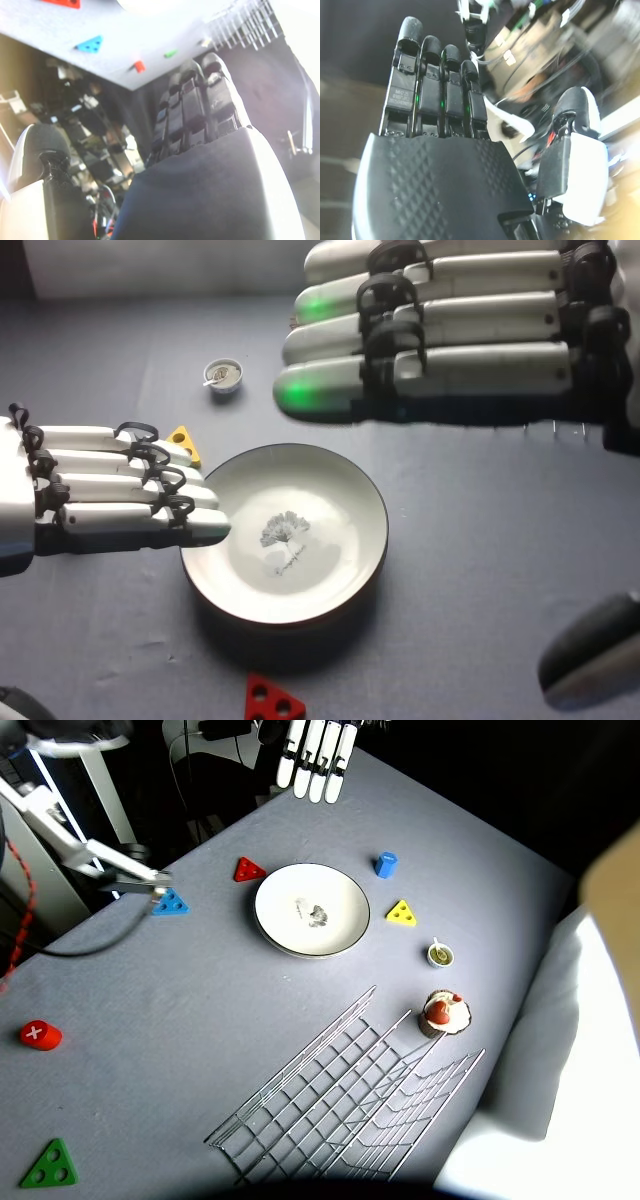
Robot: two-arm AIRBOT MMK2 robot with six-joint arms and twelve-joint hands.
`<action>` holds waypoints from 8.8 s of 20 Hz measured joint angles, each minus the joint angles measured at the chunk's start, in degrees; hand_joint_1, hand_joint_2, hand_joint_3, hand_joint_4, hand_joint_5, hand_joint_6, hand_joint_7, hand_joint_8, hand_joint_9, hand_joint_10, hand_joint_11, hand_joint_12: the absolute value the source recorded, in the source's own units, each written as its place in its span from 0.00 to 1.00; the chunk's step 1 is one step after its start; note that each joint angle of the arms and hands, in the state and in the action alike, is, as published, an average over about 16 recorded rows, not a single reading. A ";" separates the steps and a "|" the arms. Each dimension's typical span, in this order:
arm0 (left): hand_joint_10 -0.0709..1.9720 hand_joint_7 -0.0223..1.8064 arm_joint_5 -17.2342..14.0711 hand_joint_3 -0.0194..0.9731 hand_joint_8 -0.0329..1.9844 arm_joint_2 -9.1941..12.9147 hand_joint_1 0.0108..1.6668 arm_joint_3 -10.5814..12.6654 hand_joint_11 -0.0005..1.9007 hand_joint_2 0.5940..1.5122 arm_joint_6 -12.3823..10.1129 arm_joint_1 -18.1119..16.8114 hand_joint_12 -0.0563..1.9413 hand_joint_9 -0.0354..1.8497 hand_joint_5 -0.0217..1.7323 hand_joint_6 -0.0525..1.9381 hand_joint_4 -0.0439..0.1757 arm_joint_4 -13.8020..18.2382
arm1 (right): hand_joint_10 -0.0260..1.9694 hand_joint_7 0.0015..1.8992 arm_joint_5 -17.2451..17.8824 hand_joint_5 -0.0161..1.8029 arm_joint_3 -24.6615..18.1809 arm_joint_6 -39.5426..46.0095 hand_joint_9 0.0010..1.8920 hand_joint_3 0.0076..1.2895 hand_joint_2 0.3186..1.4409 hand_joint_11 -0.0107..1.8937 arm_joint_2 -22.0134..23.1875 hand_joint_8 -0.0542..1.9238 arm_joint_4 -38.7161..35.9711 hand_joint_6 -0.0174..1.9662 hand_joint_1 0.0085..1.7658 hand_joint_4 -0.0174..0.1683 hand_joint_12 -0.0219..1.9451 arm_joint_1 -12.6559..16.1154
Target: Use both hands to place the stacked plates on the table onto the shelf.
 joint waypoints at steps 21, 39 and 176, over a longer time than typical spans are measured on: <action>0.03 0.07 -2.51 0.02 0.01 -0.59 0.06 0.09 0.02 0.31 0.01 0.41 0.08 0.07 0.05 0.03 0.19 0.03 | 0.01 0.12 -4.03 0.11 4.73 5.61 0.10 0.01 0.57 0.09 -1.60 0.03 -4.77 0.02 0.00 0.10 0.03 -6.46; 0.03 0.09 -2.15 0.02 0.03 -1.00 0.06 2.14 0.05 0.32 -0.01 2.30 0.08 0.09 0.07 0.03 0.19 6.11 | 0.01 0.12 2.70 0.12 7.77 -2.78 0.11 0.01 0.56 0.10 -1.65 0.03 6.11 0.02 0.00 0.08 0.03 -11.01; 0.04 0.08 14.70 0.02 0.02 -19.37 0.07 20.57 0.06 0.34 -0.03 -2.85 0.03 0.08 0.07 0.03 0.22 5.05 | 0.27 0.60 -4.50 0.53 21.64 -30.88 0.62 0.00 0.51 0.52 -29.26 0.22 11.33 0.40 0.82 0.09 0.69 -12.12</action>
